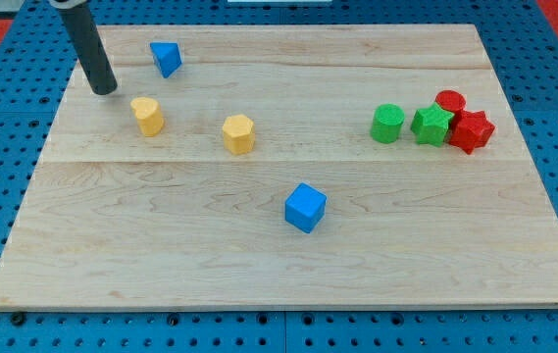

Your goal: Slide the yellow heart closer to the yellow hexagon

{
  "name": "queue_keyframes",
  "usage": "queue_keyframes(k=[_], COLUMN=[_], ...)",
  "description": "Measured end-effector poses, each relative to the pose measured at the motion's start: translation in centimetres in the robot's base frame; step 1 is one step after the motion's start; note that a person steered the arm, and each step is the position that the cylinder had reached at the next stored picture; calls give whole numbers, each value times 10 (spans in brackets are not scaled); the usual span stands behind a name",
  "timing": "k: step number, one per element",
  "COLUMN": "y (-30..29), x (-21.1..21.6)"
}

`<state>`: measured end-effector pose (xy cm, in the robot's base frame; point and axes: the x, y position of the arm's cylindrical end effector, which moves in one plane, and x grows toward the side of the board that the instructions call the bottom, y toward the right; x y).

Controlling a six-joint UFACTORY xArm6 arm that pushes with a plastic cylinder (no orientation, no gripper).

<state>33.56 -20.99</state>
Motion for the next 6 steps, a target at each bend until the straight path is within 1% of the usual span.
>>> queue_keyframes(k=[1,2,3,4,5,6], y=[57,45,-18,-11,69,122], x=[9,3,6,34,35,36])
